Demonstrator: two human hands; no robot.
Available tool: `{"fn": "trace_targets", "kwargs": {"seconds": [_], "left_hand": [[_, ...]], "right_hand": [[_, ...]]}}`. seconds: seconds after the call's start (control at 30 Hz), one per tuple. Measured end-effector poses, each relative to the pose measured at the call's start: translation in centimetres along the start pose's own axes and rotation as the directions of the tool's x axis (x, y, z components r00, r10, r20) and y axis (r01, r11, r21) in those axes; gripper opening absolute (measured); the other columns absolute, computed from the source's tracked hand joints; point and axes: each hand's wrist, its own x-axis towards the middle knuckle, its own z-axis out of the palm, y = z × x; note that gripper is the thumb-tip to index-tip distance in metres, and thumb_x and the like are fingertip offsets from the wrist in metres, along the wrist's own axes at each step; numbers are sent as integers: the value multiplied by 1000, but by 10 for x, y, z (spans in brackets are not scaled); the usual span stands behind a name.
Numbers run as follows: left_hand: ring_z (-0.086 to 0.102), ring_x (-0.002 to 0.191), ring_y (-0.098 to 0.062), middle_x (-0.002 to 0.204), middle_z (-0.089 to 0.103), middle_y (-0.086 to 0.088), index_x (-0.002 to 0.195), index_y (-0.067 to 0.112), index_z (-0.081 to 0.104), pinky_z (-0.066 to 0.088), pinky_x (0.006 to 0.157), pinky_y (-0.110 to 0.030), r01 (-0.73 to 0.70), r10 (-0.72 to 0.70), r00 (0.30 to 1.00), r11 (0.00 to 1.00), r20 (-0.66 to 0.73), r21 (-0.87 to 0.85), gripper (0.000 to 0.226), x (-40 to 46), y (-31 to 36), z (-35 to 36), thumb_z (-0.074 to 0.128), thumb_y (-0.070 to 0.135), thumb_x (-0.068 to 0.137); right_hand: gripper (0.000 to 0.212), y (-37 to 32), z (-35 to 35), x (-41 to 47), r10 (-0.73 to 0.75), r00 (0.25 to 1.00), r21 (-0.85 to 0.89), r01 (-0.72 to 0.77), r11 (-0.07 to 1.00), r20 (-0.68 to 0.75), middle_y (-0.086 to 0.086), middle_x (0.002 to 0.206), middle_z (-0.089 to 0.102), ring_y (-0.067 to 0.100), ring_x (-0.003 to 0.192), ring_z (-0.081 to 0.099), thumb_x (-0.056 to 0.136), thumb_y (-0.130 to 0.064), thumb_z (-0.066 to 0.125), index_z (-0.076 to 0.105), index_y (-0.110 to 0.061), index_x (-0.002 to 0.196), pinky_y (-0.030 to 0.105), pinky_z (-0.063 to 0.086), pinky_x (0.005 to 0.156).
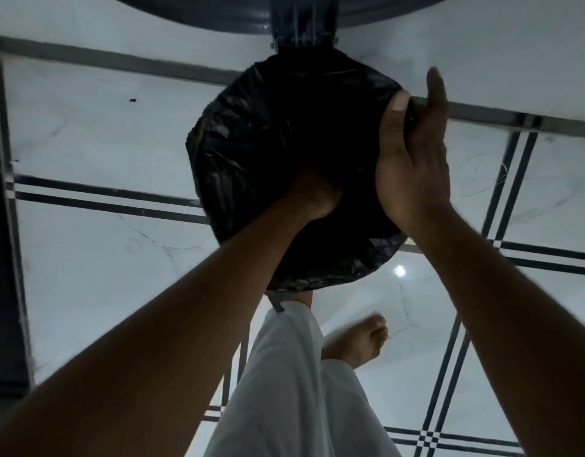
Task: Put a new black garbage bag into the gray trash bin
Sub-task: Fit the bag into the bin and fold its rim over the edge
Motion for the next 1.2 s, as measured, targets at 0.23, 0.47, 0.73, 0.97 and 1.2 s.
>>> {"fn": "trace_targets", "kwargs": {"seconds": [0.23,0.47,0.73,0.97,1.2], "left_hand": [[68,101,7,112,78,8,118,21,75,46,88,-14,-125,16,944,942,-330,-312,21,-117,6,-32,58,20,106],[49,129,-40,141,54,-14,143,18,54,53,99,-55,236,-225,809,971,-543,-51,57,-179,-49,-5,73,37,92],[69,123,-30,137,67,-3,134,26,44,51,114,-56,94,-526,828,473,-195,-876,43,-173,-56,-2,71,32,101],[42,158,-29,161,58,-4,160,21,49,16,133,-59,99,-438,892,-59,115,-993,84,-152,-59,-24,30,79,102],[47,153,-32,163,56,-6,162,22,48,28,130,-58,124,-526,845,29,90,-992,83,-138,-59,-32,27,77,103]], "right_hand": [[61,-15,-40,-12,151,988,133,-151,980,6,4,168,35,21,159,32,114,-61,39,40,-19,160,43,25,133],[47,-1,-58,-63,362,894,71,-356,932,-263,11,139,52,23,126,49,111,-47,58,56,-6,134,22,29,98],[27,5,-31,-134,720,605,477,-771,422,340,3,123,79,26,117,76,117,-37,53,72,-20,126,46,63,104],[85,-1,-22,-120,654,529,661,-748,59,540,16,157,63,38,148,57,107,-78,33,52,-15,162,55,38,127],[75,-2,-23,-99,766,496,682,-723,104,409,12,147,68,34,138,63,108,-71,31,62,-14,147,51,45,121]]}}
